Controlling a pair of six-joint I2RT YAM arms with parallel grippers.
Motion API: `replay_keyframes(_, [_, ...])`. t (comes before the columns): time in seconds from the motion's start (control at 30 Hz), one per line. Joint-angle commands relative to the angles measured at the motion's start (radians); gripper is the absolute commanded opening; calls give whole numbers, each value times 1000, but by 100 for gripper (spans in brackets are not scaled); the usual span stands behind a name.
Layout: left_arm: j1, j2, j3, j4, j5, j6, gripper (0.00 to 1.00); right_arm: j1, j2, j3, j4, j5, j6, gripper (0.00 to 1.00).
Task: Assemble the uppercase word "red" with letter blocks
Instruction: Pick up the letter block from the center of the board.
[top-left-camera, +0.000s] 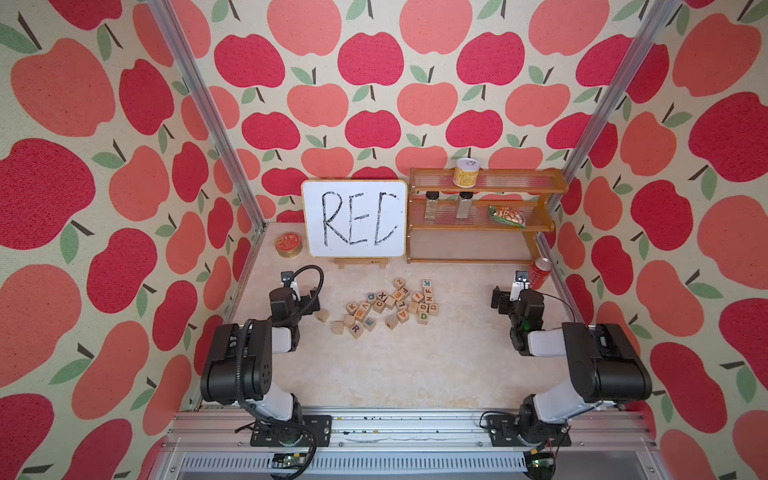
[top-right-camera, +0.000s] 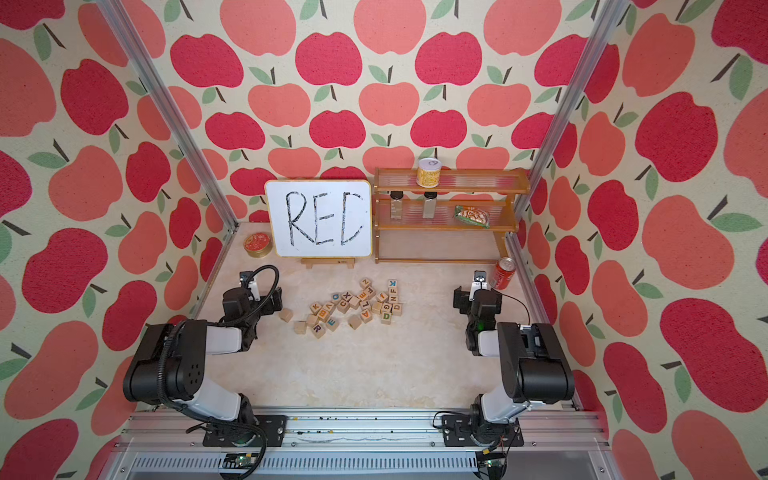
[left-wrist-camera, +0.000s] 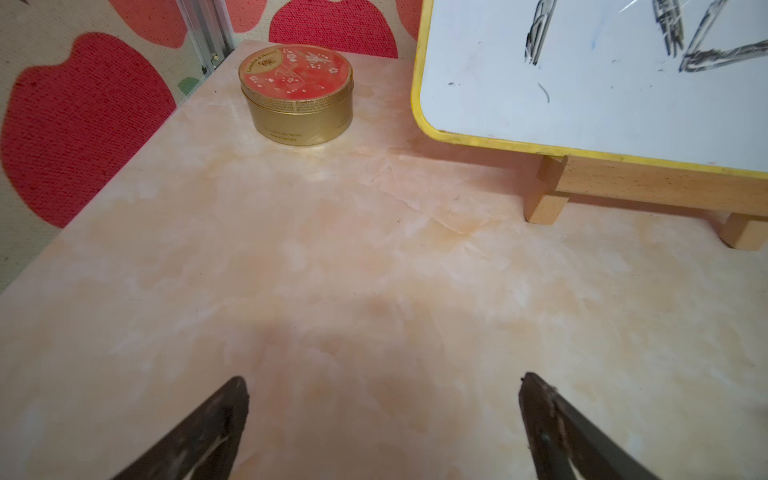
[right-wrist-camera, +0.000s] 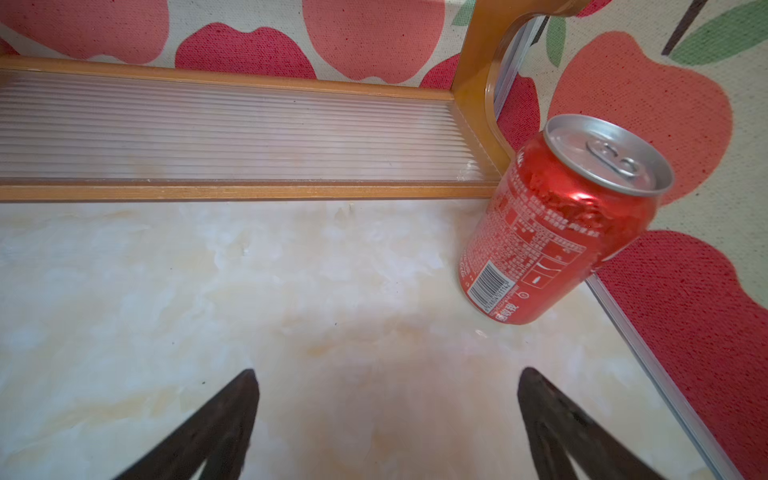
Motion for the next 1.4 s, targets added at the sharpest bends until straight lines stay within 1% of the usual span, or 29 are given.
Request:
replay_keyframes(0.0, [2,-4,16,19,-9,21,99,6,-11,15,3,-6,7,99])
replay_keyframes(0.67, [5,-4,22,12,-3,22,99,12,-16,15,0,0,1,99])
replay_keyframes(0.7, [5,-12,36,-20,7,23,99,14,-24,14,-2,1,-1,99])
replay_keyframes(0.77, [-4,-34,63,-75,-9,28,99,20,-51,15,-28,8,-6,99])
replay_keyframes(0.83, [-27,-63,154,-260,-46,38,99,30,-81,26,-67,21,-15,99])
replay_keyframes(0.9, [-48,-50,281,-478,-77,28,99,45,-122,44,-133,36,-33,99])
replay_keyframes(0.97, [-77,-33,356,-592,-103,26,99,59,-160,58,-182,54,-47,99])
replay_keyframes(1.07, [-123,-42,403,-662,-125,24,99,74,-230,89,-288,73,-52,99])
replay_keyframes(1.1, [-137,-52,413,-683,-124,20,99,75,-260,105,-339,64,-33,99])
replay_keyframes(1.23, [-200,-108,446,-780,-148,-16,99,96,-356,184,-552,-15,28,99])
replay_keyframes(1.37, [-297,-202,450,-877,-177,-28,99,143,-415,283,-750,-62,64,99])
